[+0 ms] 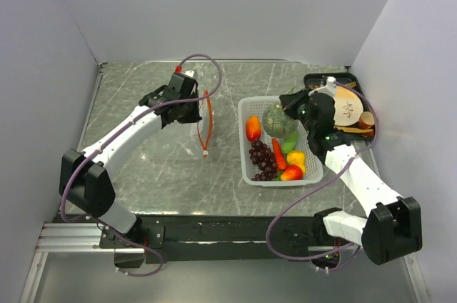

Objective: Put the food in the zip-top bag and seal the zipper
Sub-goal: Pick up the fake fruit from the bin, then place the fake fruit in the zipper food storage bag.

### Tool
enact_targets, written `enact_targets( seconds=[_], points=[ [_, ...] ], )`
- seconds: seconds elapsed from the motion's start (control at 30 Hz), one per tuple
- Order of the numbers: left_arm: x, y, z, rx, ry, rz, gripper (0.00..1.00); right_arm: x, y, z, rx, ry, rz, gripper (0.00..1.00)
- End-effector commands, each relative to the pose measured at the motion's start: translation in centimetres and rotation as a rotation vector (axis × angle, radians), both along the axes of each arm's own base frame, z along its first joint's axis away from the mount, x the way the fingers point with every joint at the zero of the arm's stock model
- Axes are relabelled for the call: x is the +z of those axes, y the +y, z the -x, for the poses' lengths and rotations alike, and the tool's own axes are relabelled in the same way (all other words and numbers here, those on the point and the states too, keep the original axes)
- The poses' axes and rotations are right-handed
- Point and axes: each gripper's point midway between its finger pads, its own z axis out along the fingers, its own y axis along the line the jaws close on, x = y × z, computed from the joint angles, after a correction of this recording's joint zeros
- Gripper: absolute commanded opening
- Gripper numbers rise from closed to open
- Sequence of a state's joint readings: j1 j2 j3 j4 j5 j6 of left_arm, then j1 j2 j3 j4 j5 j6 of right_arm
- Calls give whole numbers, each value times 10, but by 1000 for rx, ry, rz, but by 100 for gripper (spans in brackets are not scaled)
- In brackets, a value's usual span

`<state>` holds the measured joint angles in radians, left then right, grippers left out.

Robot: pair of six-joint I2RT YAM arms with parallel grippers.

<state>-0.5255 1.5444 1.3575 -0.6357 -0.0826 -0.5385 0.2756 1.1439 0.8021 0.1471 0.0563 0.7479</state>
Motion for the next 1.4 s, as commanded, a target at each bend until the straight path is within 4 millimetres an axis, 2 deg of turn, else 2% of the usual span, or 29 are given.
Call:
enact_targets(
  seconds=[0.0, 0.13, 0.2, 0.33, 0.5, 0.6, 0.8, 1.07, 1.23, 1.37],
  points=[
    [28, -10, 0, -15, -72, 83, 1, 55, 32, -5, 85, -128, -101, 0],
    [32, -12, 2, -13, -69, 105, 1, 64, 56, -13, 160, -144, -147, 0],
    [31, -13, 4, -13, -65, 117, 1, 78, 67, -16, 195, -169, -174, 0],
    [33, -16, 6, -14, -65, 142, 1, 90, 92, -22, 271, -191, -219, 0],
    [35, -19, 6, -19, -69, 156, 1, 103, 126, -19, 410, -214, -298, 0],
    [36, -20, 4, -18, -71, 158, 1, 95, 142, -22, 462, -193, -313, 0],
    [38, -25, 2, -28, -73, 176, 1, 90, 167, -23, 556, -184, -347, 0],
    [42, -28, 1, -31, -83, 186, 1, 88, 197, -15, 663, -170, -369, 0],
    [45, -26, -1, -25, -89, 182, 1, 75, 209, -18, 691, -136, -374, 0],
    [50, -27, -1, -27, -97, 187, 1, 62, 210, -22, 682, -108, -376, 0]
  ],
)
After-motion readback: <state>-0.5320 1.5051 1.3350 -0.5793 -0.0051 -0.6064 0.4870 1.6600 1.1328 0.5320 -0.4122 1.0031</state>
